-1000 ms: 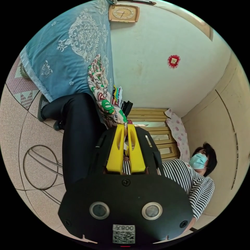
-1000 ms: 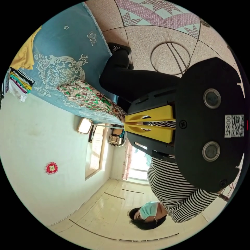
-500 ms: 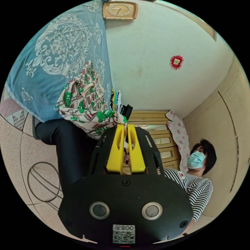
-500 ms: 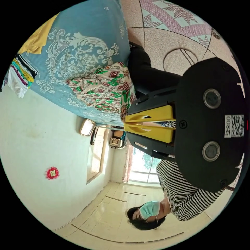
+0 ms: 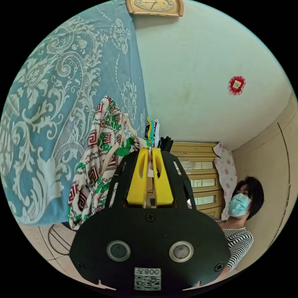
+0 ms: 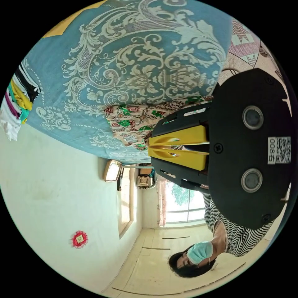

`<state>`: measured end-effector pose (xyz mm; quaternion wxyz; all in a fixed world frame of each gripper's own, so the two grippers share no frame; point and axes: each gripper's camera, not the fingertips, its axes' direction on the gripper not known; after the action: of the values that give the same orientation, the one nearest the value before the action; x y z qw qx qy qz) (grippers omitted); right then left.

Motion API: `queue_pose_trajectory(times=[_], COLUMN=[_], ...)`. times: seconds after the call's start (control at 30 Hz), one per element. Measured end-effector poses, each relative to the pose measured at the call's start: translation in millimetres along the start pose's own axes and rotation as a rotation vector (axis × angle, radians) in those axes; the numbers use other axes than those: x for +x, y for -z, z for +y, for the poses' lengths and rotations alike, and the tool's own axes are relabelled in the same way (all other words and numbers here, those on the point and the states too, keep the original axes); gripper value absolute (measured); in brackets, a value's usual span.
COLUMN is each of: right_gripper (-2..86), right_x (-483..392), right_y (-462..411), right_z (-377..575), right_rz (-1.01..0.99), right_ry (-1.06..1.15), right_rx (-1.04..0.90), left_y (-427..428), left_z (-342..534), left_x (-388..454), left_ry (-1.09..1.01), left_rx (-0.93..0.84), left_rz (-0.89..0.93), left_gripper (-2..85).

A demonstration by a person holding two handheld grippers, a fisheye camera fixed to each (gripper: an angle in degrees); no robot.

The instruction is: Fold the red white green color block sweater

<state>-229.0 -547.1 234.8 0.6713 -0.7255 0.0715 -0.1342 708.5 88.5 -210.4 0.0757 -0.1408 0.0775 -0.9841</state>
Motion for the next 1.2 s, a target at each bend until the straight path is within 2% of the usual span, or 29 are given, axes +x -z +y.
queue_pose_trajectory(times=[0.23, 0.43, 0.77, 1.1, 1.2], right_gripper=[0.5, 0.5, 0.7, 1.8, 2.0], right_x=[86, 130, 197, 234, 233], right_y=[-62, -100, -161, -199, -205], right_z=[-91, -128, -183, -196, -188], right_rz=[0.039, 0.026, 0.068, 0.078, 0.056], right_ry=[-0.038, -0.014, -0.046, -0.063, -0.043], right_rx=[-0.051, -0.066, -0.05, 0.018, 0.057], left_y=[-53, -71, -129, -156, -157], left_z=[-96, -143, -233, -280, -284], left_x=[-23, -22, -33, -33, -25], left_ry=[0.019, -0.016, 0.018, 0.048, 0.04], left_rx=[-0.073, 0.012, -0.002, 0.072, 0.131], left_rz=[-0.11, -0.025, -0.097, -0.067, 0.003], left_gripper=[2.6, 2.7, 3.8, 7.3, 6.9])
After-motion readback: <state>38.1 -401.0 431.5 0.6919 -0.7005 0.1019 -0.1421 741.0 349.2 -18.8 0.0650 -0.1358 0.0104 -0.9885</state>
